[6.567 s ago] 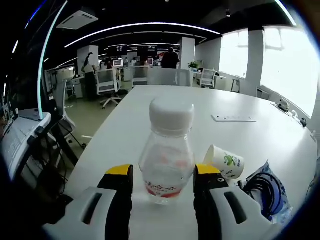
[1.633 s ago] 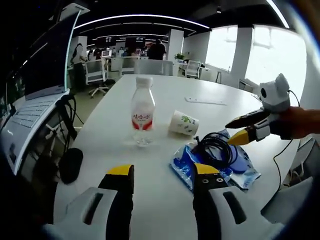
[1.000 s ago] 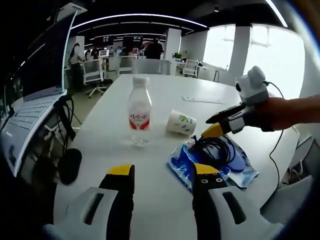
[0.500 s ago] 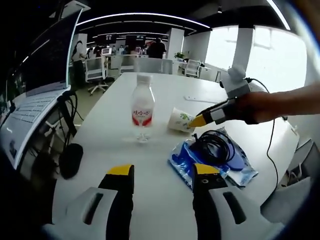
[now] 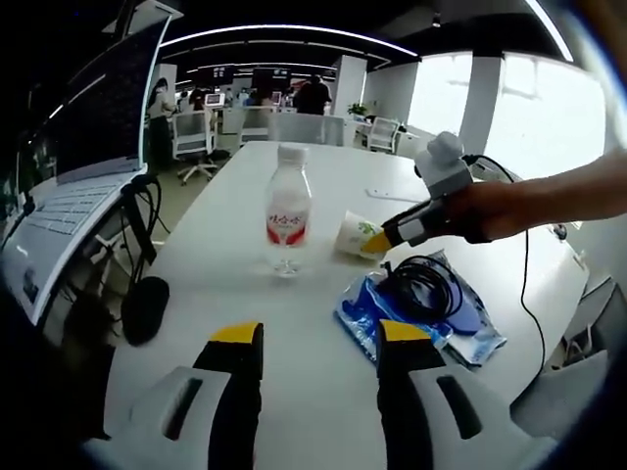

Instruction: Arrange the tabletop items into an orderly group along one side of the table until the central work area is clear of visible clutter.

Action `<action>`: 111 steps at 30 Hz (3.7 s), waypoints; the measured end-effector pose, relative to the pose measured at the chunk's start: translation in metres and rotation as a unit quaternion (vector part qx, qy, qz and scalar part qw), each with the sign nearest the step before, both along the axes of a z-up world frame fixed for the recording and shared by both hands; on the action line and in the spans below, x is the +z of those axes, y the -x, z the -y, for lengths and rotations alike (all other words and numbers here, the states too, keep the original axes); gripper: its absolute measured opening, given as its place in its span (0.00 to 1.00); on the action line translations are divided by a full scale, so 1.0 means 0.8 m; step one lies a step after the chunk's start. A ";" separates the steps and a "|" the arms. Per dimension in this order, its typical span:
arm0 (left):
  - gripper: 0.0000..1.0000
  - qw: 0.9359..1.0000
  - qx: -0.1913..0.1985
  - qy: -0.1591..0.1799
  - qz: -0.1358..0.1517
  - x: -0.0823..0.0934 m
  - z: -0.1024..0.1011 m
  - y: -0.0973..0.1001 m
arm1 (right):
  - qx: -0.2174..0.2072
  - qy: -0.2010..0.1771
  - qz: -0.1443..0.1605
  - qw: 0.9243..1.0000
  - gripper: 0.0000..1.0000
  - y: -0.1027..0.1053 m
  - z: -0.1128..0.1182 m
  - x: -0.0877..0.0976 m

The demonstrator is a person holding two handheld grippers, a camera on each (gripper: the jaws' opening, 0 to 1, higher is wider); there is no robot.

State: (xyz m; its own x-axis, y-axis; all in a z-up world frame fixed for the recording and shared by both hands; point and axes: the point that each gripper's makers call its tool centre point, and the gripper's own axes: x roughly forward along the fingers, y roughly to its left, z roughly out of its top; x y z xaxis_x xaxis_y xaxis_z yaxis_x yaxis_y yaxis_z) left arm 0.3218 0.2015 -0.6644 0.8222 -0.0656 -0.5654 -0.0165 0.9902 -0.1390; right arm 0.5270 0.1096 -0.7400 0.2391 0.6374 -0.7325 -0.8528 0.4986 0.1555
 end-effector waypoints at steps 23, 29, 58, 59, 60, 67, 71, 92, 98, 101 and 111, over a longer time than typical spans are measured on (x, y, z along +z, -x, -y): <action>0.45 1.000 -0.003 0.010 0.002 -0.002 0.011 0.005 | -0.008 -0.031 -0.003 0.999 0.35 0.025 0.015 0.020; 0.45 1.000 -0.012 0.017 0.007 0.002 0.020 0.003 | -0.011 -0.033 0.005 0.999 0.35 0.036 0.028 0.032; 0.42 0.995 -0.084 0.040 0.036 0.052 0.077 -0.047 | 0.102 -0.005 0.112 0.988 0.35 0.122 0.053 0.083; 0.42 0.995 -0.086 0.037 0.036 0.052 0.078 -0.048 | 0.105 -0.004 0.113 0.988 0.35 0.125 0.053 0.083; 0.42 0.995 -0.089 0.039 0.036 0.052 0.080 -0.050 | 0.111 -0.004 0.114 0.987 0.35 0.131 0.054 0.083; 0.42 0.992 -0.112 0.049 0.033 0.052 0.096 -0.056 | 0.154 0.007 0.137 0.979 0.35 0.160 0.055 0.092; 0.41 0.990 -0.127 0.054 0.034 0.053 0.106 -0.057 | 0.168 0.005 0.143 0.975 0.35 0.174 0.056 0.099; 0.15 0.964 -0.183 0.191 0.010 0.047 0.151 -0.034 | 0.219 -0.022 0.149 0.964 0.36 0.226 0.060 0.104; 0.02 0.961 -0.193 0.197 0.011 0.051 0.161 -0.027 | 0.222 -0.023 0.142 0.964 0.33 0.239 0.063 0.099; 0.00 0.959 -0.191 0.207 0.015 0.054 0.170 -0.026 | 0.214 -0.027 0.141 0.966 0.33 0.241 0.061 0.099; 0.00 0.966 -0.221 0.132 0.010 0.052 0.179 -0.024 | 0.187 -0.034 0.130 0.973 0.33 0.243 0.065 0.096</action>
